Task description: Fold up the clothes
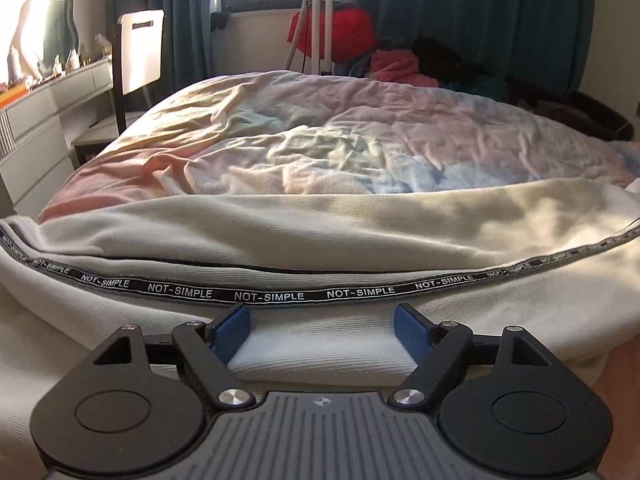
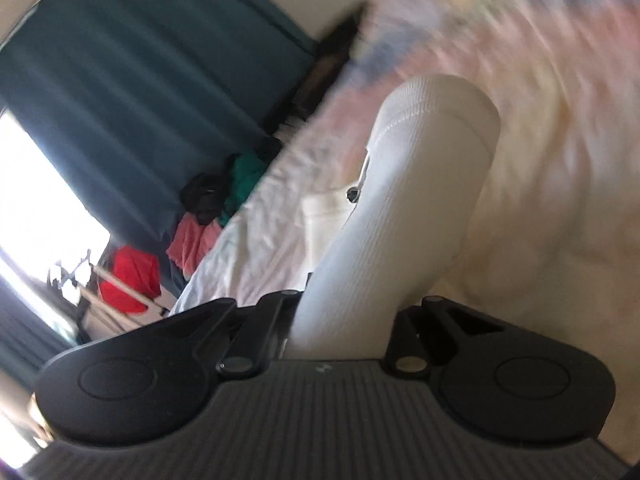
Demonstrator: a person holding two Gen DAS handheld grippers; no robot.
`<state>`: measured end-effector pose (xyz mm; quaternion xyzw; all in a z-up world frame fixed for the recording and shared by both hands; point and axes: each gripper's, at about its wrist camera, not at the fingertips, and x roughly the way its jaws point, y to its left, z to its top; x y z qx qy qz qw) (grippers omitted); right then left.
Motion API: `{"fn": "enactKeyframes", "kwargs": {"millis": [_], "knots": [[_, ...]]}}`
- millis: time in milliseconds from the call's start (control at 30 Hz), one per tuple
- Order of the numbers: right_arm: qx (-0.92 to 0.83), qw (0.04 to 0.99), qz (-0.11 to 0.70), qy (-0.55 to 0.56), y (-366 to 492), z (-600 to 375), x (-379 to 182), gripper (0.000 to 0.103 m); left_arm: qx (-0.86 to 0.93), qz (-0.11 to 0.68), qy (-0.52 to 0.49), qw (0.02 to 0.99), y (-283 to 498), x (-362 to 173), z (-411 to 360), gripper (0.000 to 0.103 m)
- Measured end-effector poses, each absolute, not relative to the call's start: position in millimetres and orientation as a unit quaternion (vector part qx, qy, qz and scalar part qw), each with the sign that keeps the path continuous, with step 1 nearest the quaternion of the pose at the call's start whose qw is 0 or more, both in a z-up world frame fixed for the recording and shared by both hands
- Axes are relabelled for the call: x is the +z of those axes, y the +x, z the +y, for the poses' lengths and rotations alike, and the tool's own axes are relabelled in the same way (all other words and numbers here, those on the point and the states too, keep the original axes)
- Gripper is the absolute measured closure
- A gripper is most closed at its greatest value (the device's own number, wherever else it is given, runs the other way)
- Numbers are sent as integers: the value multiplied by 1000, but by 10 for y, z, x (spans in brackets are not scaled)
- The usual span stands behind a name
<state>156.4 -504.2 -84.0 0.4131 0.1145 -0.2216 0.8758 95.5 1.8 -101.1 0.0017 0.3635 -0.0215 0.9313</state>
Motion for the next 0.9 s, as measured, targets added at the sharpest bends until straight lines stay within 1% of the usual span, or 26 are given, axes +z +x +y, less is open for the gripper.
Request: {"fn": "enactKeyframes", "kwargs": {"millis": [267, 400, 533, 667, 767, 833, 900], "knots": [[-139, 965, 52, 218, 1336, -4088, -244, 91, -15, 358, -5, 934, 964, -888, 96, 21], [-94, 989, 19, 115, 1221, -3610, 53, 91, 5, 336, -46, 941, 926, -718, 352, 21], [-86, 982, 21, 165, 1241, -3501, 59, 91, 65, 321, -130, 936, 859, -556, 898, 21], [-136, 963, 31, 230, 1271, -3772, -11, 91, 153, 315, -239, 906, 724, -473, 1632, 21], [-186, 929, 45, 317, 1252, -4211, -106, 91, 185, 312, -336, 869, 634, -516, 2155, 22], [-217, 886, 66, 403, 1301, -4578, -235, 91, 173, 318, -380, 851, 670, -565, 2355, 22], [-238, 848, 97, 463, 1310, -4932, -455, 91, 166, 320, -379, 852, 761, -561, 2422, 22]]}}
